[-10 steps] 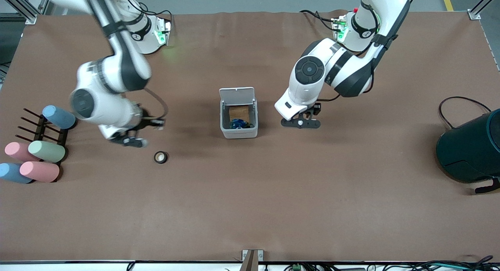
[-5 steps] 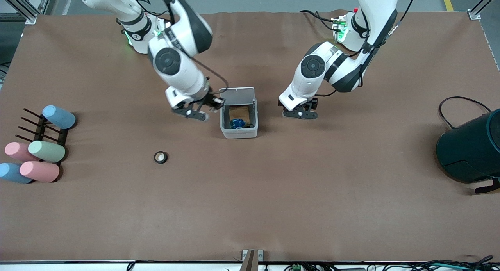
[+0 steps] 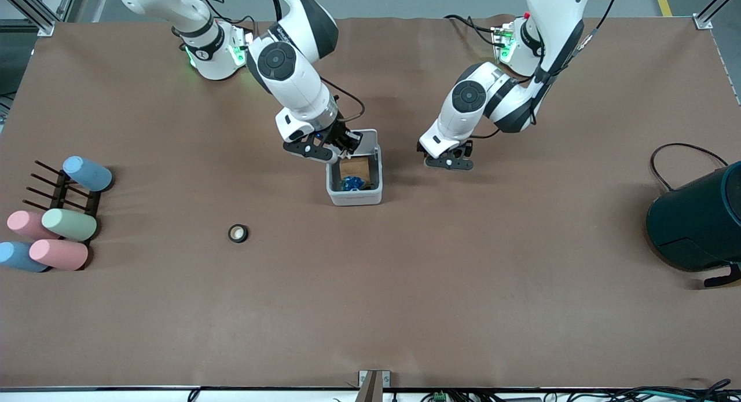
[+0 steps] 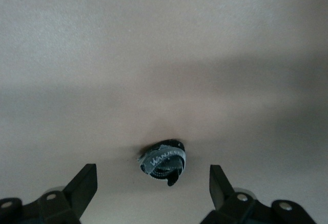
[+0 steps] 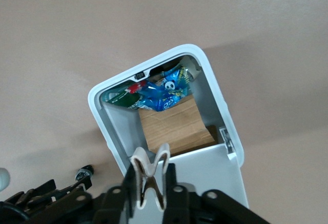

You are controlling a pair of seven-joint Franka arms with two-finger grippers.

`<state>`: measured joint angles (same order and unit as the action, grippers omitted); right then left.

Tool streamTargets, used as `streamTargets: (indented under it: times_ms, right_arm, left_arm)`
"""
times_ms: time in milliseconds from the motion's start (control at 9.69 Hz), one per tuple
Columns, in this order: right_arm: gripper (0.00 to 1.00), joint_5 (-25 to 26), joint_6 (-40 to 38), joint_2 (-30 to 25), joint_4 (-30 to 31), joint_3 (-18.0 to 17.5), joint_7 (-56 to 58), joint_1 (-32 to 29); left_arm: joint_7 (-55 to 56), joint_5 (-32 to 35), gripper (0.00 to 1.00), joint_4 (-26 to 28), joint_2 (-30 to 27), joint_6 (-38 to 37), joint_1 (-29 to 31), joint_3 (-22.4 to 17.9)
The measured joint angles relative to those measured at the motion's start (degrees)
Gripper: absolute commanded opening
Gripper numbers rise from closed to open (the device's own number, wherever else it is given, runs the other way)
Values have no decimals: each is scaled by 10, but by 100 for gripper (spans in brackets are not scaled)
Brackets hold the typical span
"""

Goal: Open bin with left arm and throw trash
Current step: 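Drop the clip into the bin while the left gripper grasps the black cable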

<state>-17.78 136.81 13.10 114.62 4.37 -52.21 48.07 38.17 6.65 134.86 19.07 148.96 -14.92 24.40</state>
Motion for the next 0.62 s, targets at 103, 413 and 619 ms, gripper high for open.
streamTargets:
  times_ms: [103,413,619]
  right_arm:
    - [91,0,4,8,1,0,-1,4]
    - [97,0,15,40,1,2,-1,4]
    - [96,0,18,48,1,7,-1,4]
  left_arm:
    - [0,0,80,0,5,4,0,0]
    - [0,0,61,0,12,21,0,0]
    - [0,0,40,0,19,30,0,0]
